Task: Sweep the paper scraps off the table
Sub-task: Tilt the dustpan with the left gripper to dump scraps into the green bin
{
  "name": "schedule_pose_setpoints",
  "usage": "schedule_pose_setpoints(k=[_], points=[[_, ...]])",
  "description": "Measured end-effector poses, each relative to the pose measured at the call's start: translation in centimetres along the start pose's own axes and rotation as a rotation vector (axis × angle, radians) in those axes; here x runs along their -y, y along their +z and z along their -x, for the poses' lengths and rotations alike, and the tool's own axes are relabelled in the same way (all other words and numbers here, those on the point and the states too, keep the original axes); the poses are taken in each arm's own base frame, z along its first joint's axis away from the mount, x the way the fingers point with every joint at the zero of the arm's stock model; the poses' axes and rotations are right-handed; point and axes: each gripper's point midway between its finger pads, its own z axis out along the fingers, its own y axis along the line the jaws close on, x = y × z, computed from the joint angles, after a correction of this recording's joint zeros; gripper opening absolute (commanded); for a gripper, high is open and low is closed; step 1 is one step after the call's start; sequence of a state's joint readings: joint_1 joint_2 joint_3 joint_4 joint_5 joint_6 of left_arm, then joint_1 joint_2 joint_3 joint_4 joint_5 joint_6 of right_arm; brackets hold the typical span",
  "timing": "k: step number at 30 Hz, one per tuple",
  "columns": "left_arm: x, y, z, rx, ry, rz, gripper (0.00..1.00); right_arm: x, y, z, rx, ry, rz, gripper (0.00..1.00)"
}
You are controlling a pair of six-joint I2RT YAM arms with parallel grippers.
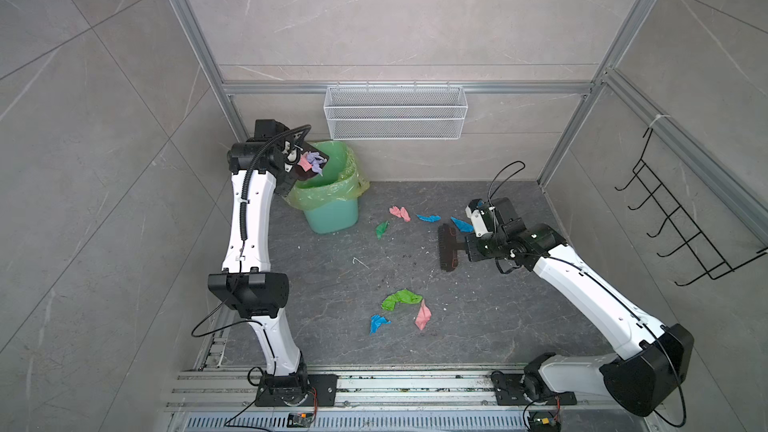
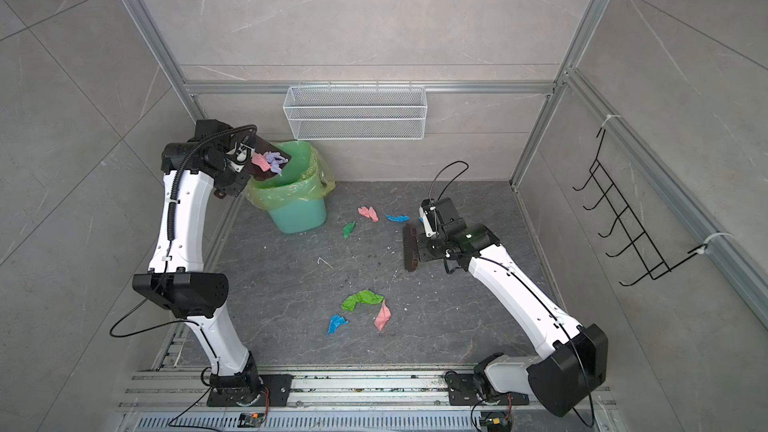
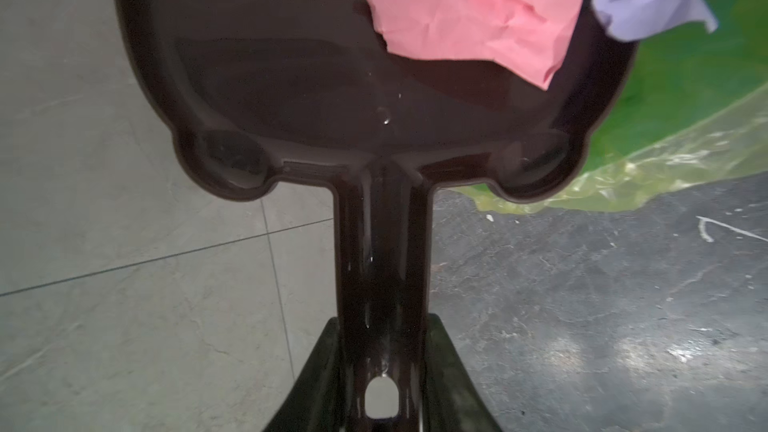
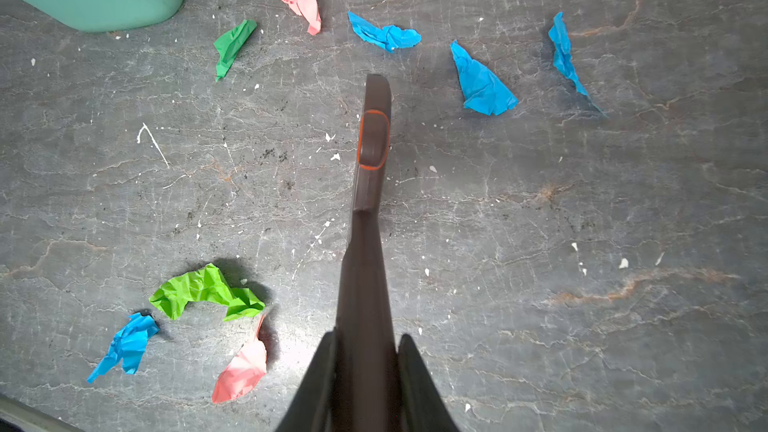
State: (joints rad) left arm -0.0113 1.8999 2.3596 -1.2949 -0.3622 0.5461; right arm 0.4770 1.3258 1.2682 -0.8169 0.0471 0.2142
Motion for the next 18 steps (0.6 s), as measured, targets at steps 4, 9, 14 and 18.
schedule_pose_setpoints(k=[4, 9, 14, 18], points=[[-0.7, 0.8, 0.1, -0.023, 0.114, 0.084, 0.00, -0.1, 0.0, 0.0, -0.001, 0.002, 0.005, 0.00], [-1.1, 1.1, 1.2, -0.032, 0.275, 0.165, 0.00, -0.2, 0.1, 0.0, -0.001, 0.002, 0.011, 0.00], [-2.2, 0.4, 3.0, -0.009, 0.392, 0.263, 0.00, -0.1, -0.1, -0.3, 0.002, 0.002, 0.012, 0.00], [-3.1, 0.0, 4.3, -0.001, 0.460, 0.337, 0.00, -0.2, -0.3, -0.3, 0.007, 0.003, 0.016, 0.00]])
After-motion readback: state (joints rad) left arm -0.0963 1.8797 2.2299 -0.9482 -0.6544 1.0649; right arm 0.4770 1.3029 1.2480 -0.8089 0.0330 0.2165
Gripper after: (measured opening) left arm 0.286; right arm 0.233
